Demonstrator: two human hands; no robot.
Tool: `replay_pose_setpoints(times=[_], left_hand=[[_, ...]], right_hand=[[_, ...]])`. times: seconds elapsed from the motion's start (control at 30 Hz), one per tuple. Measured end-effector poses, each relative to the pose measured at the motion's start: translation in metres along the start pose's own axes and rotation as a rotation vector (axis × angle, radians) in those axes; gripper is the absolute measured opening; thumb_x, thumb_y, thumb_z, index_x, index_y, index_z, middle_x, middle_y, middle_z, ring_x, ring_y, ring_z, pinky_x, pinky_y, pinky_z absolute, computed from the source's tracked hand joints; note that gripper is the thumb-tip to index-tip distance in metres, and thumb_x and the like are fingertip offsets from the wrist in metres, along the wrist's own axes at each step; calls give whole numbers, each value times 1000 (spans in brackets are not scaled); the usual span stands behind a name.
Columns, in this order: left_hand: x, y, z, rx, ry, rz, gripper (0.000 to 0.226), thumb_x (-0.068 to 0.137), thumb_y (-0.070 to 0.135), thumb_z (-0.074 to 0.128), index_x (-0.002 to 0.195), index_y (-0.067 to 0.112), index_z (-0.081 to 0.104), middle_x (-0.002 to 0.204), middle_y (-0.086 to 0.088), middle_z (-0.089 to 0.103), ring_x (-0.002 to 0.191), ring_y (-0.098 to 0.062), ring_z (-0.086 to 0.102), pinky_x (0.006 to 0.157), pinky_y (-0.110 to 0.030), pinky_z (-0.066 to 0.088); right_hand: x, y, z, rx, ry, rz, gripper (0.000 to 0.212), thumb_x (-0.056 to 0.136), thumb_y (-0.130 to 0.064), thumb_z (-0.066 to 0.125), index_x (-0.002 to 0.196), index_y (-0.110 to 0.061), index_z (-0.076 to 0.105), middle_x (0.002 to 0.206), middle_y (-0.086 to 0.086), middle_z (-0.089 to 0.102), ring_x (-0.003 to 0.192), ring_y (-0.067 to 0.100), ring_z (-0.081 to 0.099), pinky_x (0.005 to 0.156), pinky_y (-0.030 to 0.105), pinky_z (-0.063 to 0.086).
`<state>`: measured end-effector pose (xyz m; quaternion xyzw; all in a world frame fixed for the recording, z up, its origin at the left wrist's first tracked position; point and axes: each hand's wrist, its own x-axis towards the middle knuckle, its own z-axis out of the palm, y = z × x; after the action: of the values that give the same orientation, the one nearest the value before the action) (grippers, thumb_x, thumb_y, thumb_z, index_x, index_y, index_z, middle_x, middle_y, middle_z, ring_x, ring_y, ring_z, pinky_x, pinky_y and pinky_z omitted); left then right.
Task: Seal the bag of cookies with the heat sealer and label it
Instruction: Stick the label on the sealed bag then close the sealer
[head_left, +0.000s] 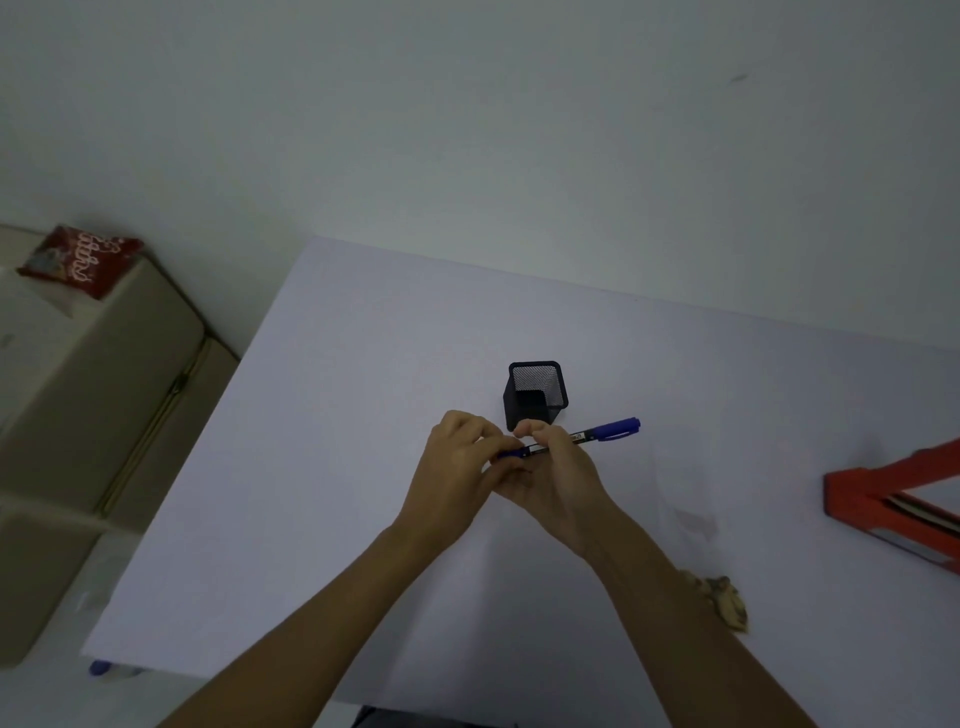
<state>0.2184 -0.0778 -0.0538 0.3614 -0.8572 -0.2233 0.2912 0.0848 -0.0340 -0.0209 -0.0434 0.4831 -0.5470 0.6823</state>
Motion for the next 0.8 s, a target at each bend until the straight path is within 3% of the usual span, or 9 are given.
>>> replay_pose_setpoints(times=[0.1,0.23,0.3,0.4,0.47,0.6,0.8], left_hand=[[1,-5,1,29,17,4,32,91,37,45,102,20,71,91,4,67,94,-11,43,80,-21,37],[8,-20,4,66,51,-1,23,90,30,54,104,18,69,93,1,66,92,-14,46,78,-26,42],[20,-28,5,66,73,-36,19,88,26,60,103,17,69,91,-1,64,90,-17,48,76,-28,43],[39,-39,12,84,34,-81,16,85,21,68,101,16,70,89,-2,63,87,-22,52,72,-34,47],[50,-43,22,82,-20,-101,21,85,21,69,106,16,69,94,-3,64,91,-23,53,74,-38,50],[62,-49,42,62,-115,-195,44,88,29,64,129,15,54,119,-7,59,109,-25,50,89,-36,44],[52,-60,59,68,-201,-252,45,90,29,61,132,16,51,124,-8,55,113,-26,47,91,-34,39]], right_hand=[[4,0,4,-45,18,-9,19,98,-15,44,88,-7,58,70,12,64,63,21,63,81,45,54],[9,-10,-1,-303,46,4,26,95,-30,56,111,-11,65,102,18,72,97,32,69,89,50,54],[16,-22,-9,-318,126,-58,29,91,-31,62,114,-13,64,108,16,70,95,30,69,82,45,57],[28,-45,-26,-229,285,-221,15,89,-22,65,100,-11,65,96,16,66,70,21,63,65,34,56],[36,-54,-36,-282,353,-278,9,90,-18,64,94,-9,65,88,12,65,63,17,60,61,28,55],[61,-50,-54,-355,518,-399,12,90,-12,65,94,-2,67,93,17,70,78,21,69,78,33,58],[90,-45,-73,-425,619,-483,5,87,-9,66,84,-8,71,85,18,70,78,22,71,81,38,59]])
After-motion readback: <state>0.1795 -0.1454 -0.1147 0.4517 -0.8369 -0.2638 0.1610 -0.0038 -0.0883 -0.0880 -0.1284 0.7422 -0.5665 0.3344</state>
